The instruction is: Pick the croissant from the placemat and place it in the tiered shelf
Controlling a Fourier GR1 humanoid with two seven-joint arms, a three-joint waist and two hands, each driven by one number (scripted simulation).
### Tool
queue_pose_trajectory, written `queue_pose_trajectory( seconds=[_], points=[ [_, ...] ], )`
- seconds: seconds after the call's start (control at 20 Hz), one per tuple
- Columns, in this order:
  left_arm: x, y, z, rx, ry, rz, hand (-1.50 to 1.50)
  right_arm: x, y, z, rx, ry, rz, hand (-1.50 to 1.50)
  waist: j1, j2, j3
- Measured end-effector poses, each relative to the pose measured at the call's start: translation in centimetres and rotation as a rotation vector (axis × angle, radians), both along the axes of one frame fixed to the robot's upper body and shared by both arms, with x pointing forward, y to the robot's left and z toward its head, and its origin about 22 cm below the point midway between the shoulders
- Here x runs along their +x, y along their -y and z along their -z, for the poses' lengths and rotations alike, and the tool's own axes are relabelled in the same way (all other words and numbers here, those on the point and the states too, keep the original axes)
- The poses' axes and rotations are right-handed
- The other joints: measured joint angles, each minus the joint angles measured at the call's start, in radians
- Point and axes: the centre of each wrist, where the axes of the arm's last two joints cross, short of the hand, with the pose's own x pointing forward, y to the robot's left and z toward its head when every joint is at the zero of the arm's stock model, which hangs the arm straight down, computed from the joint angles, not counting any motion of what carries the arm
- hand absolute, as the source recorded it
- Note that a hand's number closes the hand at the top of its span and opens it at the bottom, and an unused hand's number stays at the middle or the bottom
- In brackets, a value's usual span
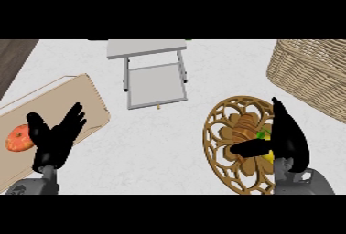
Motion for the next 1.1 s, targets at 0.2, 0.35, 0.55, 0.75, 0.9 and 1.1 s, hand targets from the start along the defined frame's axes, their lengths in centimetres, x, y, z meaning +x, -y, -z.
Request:
queue_pose_trajectory(
  seconds=[0.2, 0.35, 0.55, 0.75, 0.9, 1.1],
  points=[
    [-0.2, 0.2, 0.3, 0.003, 0.018, 0.004, 0.00, 0.5, -0.3, 1.3, -0.014, -0.030, 0.022, -1.50, 0.000, -0.001, 0.002],
    [-0.1, 0.0, 0.2, 0.001, 0.013, 0.000, 0.00, 0.8, -0.5, 2.0, -0.036, -0.045, 0.040, -1.50, 0.000, 0.000, 0.001],
    [-0.1, 0.0, 0.3, -0.002, 0.012, 0.001, 0.00, 1.1, -0.5, 2.9, -0.063, -0.060, 0.061, -1.50, -0.002, -0.001, 0.002],
    [0.0, 0.1, 0.0, -0.002, 0.000, -0.001, 0.00, 1.5, 0.1, 4.1, -0.089, -0.070, 0.082, -1.50, -0.001, 0.001, 0.001],
    [-0.2, 0.2, 0.1, 0.002, 0.012, -0.003, 0.00, 1.6, 0.4, 4.8, -0.086, -0.070, 0.096, -1.50, -0.001, 0.000, 0.001],
    [-0.4, 0.0, 0.0, -0.001, 0.009, 0.006, 0.00, 2.1, 0.0, 5.5, -0.080, -0.067, 0.105, -1.50, 0.000, 0.000, -0.002]
  ],
)
